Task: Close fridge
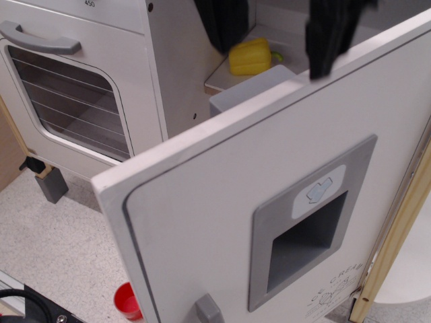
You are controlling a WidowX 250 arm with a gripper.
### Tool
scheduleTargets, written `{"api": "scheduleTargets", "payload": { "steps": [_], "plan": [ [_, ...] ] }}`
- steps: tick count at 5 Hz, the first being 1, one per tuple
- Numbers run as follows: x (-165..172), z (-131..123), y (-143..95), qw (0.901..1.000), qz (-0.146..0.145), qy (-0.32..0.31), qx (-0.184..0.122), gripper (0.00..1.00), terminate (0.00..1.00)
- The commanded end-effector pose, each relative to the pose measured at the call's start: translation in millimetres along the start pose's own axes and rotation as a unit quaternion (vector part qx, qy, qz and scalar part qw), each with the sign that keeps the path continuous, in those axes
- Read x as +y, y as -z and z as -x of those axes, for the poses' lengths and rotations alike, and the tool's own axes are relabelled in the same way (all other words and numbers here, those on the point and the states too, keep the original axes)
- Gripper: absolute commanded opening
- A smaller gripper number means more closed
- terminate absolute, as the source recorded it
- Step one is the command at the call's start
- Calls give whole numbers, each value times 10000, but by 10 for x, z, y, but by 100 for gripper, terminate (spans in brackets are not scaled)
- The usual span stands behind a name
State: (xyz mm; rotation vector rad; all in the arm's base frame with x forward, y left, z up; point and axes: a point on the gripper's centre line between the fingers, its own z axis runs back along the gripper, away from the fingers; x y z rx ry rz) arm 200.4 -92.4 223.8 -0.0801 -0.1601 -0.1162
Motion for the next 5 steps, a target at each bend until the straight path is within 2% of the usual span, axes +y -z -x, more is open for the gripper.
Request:
{"api": "scheduleTargets", "payload": {
  "steps": [1, 3, 5],
  "plan": [
    [51, 60, 107, 9992, -311, 61, -233, 100, 0],
    [342, -131, 127, 9987, -401, -195, -232, 100, 0],
    [643, -371, 66, 9968, -555, -395, -409, 100, 0]
  ]
}}
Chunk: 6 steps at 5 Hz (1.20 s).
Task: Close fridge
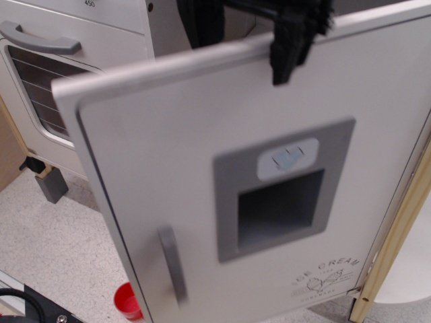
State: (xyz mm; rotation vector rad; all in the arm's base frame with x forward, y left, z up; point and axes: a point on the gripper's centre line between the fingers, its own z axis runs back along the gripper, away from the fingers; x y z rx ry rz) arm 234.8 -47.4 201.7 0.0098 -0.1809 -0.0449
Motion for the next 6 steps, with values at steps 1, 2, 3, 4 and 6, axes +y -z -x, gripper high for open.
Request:
{"api": "scheduleTargets", "payload": {
  "steps": [1, 2, 3, 4, 6],
  "plan": [
    [290, -223, -377, 9990, -77, -237, -378, 100, 0],
    [358, -181, -532, 9989, 52, -303, -367, 100, 0],
    [290, -33, -429, 9994, -80, -156, -286, 100, 0],
    [157, 227, -244, 9995, -259, -5, -162, 100, 0],
    [128, 532, -199, 9996, -180, 6, -232, 100, 0]
  ]
}}
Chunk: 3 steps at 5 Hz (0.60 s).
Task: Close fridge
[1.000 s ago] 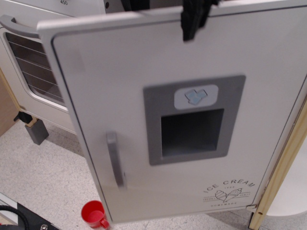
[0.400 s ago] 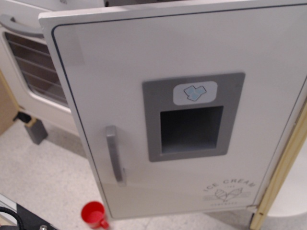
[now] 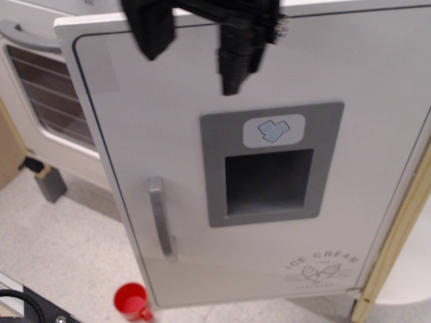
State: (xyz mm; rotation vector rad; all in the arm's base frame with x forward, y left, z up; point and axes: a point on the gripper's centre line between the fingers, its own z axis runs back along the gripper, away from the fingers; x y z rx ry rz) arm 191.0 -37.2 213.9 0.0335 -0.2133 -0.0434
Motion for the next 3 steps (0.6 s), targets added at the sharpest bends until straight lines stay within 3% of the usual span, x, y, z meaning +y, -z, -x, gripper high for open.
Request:
{"api": "scheduleTargets", "payload": {
  "steps": [1, 2, 3],
  "plan": [
    [66, 282, 308, 9994, -31, -241, 247, 100, 0],
    [155, 457, 598, 9990, -125, -375, 201, 100, 0],
    [305, 608, 817, 9954, 49, -926, 243, 100, 0]
  ]
}}
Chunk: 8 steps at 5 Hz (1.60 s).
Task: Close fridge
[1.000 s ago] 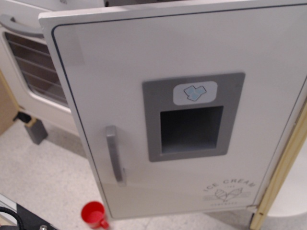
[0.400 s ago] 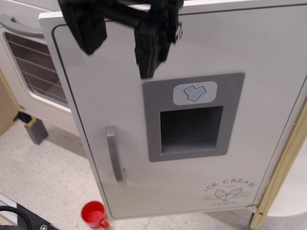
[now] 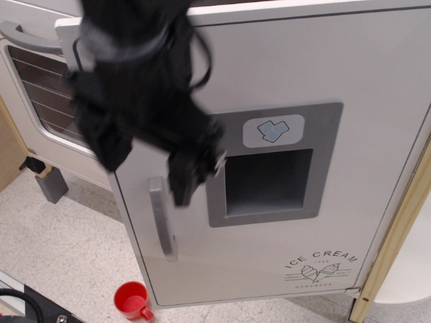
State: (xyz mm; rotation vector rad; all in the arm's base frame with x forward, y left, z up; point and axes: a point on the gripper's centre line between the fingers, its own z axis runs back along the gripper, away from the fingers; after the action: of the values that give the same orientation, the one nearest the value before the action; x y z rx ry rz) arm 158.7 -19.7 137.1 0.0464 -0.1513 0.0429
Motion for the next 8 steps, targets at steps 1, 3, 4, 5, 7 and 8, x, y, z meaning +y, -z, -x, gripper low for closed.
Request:
{"api": "scheduleTargets", "payload": {
  "steps": [1, 3, 4, 5, 7, 8],
  "plan": [
    [390, 149, 419, 9957, 113, -877, -278, 100, 0],
    [608, -36, 641, 9844, 425, -1695, -208, 100, 0],
    [660, -184, 654, 9807, 378, -1905, -215, 100, 0],
    [669, -335, 641, 9781, 479, -2009, -263, 100, 0],
    [689, -711, 707, 9729, 473, -2067, -919, 100, 0],
    [716, -881, 711, 9677, 417, -2108, -1321, 100, 0]
  ]
}}
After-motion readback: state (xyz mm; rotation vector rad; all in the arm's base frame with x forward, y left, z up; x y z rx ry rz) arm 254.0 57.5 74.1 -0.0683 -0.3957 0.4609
